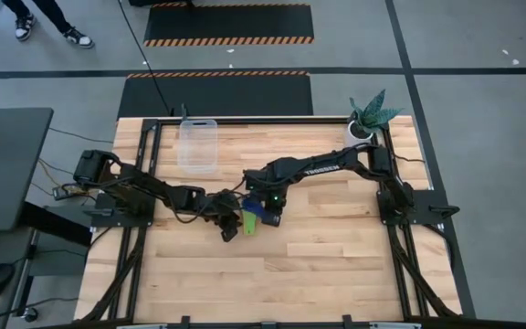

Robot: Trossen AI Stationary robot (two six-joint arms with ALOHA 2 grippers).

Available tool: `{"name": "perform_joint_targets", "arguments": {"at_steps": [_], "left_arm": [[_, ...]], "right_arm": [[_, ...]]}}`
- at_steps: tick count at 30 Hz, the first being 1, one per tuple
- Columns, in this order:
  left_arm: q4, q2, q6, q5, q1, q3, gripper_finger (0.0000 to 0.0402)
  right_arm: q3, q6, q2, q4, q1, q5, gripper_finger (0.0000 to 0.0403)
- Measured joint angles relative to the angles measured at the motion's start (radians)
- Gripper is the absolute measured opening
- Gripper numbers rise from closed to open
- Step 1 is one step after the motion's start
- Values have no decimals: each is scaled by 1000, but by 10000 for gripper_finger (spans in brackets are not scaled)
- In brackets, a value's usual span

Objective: Nest measuring cups in basket
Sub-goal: Stack the blue measuring cup on top of the green measuring cup

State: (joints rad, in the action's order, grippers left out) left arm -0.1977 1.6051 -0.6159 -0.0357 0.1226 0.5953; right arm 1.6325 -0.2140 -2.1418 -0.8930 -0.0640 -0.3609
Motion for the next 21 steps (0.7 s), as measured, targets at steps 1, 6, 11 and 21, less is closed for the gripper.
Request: {"name": "perform_joint_targets", "arguments": {"at_steps": [1, 6, 11, 21], "left_arm": [[-10, 0, 0, 0, 0, 0, 128], [-41, 0, 1, -5, 0, 0, 128], [-41, -1, 0, -6, 0, 0, 128], [-66, -1, 0, -6, 0, -2, 128]], "right_arm": [[0, -4, 0, 8, 8, -1, 0], [0, -61, 0, 93, 32, -28, 0], [0, -111, 0, 206, 51, -35, 0], [-1, -134, 0, 258, 57, -3, 0]]}}
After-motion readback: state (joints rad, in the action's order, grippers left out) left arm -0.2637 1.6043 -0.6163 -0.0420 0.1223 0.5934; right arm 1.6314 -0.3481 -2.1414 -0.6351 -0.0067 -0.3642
